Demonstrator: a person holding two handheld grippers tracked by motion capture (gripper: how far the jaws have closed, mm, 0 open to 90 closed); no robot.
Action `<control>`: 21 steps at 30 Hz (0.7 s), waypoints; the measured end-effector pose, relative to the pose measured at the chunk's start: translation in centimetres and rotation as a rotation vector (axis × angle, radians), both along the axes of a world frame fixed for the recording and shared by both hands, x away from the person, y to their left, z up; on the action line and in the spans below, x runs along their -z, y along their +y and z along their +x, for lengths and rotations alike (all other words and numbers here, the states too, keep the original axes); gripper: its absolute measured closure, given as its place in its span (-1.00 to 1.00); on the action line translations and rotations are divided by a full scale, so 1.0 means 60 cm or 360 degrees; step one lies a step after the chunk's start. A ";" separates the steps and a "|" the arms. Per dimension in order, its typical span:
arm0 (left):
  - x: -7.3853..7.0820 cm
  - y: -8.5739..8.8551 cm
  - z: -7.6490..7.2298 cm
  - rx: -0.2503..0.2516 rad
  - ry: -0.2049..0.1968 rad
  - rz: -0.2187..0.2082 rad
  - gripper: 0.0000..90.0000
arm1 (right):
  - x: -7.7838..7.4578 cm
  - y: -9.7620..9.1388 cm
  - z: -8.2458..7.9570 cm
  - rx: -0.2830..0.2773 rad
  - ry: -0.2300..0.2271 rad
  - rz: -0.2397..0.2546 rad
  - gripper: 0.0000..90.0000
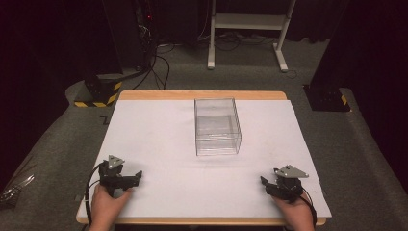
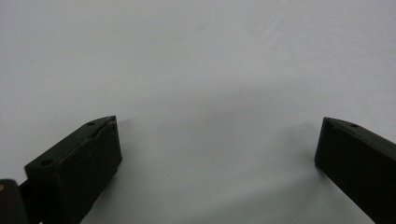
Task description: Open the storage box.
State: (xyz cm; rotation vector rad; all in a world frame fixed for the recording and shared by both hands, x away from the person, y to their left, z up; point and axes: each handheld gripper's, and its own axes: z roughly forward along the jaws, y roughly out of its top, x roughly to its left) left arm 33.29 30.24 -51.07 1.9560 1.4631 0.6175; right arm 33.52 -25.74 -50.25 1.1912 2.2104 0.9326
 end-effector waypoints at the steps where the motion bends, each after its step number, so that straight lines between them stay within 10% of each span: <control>1: 0.000 0.000 0.000 0.0000 0.0000 0.0000 -0.99 | 0.000 0.000 0.000 0.0000 -0.0001 -0.0001 -0.19; 21: 0.000 0.000 0.000 0.0001 0.0002 -0.0001 -0.99 | -0.002 -0.004 -0.001 0.0018 -0.0018 0.0028 -0.12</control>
